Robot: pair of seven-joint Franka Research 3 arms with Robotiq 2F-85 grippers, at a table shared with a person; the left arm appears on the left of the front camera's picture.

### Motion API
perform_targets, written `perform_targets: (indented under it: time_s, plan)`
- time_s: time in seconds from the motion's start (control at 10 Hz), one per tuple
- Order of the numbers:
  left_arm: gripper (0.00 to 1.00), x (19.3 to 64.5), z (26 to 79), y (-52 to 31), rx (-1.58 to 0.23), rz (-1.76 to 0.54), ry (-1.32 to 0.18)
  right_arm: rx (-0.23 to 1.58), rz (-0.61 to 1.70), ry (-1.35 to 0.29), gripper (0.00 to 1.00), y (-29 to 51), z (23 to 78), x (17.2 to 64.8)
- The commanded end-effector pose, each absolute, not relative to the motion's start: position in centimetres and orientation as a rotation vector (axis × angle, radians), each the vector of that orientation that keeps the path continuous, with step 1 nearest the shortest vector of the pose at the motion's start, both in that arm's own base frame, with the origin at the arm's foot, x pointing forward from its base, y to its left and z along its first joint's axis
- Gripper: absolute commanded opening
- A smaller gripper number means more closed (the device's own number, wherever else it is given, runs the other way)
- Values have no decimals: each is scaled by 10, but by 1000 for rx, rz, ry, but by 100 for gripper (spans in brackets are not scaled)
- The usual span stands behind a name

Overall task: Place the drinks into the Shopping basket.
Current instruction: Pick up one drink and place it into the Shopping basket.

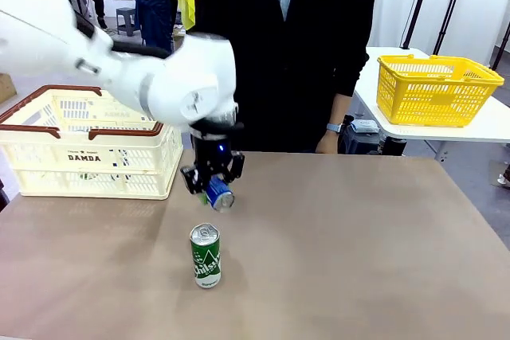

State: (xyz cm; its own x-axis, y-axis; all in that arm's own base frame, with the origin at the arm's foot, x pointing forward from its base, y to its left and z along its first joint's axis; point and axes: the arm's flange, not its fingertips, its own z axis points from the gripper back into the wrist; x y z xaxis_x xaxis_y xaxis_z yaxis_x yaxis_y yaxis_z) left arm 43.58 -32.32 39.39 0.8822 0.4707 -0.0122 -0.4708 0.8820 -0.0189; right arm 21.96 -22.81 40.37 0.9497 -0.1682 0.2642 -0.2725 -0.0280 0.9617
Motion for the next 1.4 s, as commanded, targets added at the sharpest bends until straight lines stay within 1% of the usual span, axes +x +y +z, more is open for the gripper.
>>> perform_targets:
  time_s: [0.0,0.2,0.3,0.4,0.5,0.6,0.7,0.8,1.1,1.2,1.3]
  plan:
    - [0,417,451,-288,-100,233,35,1615,71,-338,100,-228,407,218]
    - [0,413,488,-280,-200,100,-38,1615,71,-338,100,-228,407,218]
    - [0,406,501,-274,-240,-22,-78,1615,71,-338,100,-228,407,218]
    - [0,393,509,-261,-231,-286,-94,1615,71,-338,100,-228,407,218]
    - [0,381,511,-248,-209,-449,-193,1615,71,-338,100,-228,407,218]
    - [0,370,506,-235,-193,-527,-252,1615,71,-338,100,-228,407,218]
    - [0,365,502,-230,-198,-441,-286,1615,71,-338,100,-228,407,218]
    - [0,384,518,-265,-154,-395,-168,1615,71,-338,100,-228,407,218]
    - [0,384,518,-265,-154,-395,-168,1615,71,-338,100,-228,407,218]
    - [0,378,507,-258,-146,-428,-180,1615,71,-338,100,-228,407,218]
    - [0,395,528,-236,-145,-303,-162,1615,71,-338,100,-228,407,218]
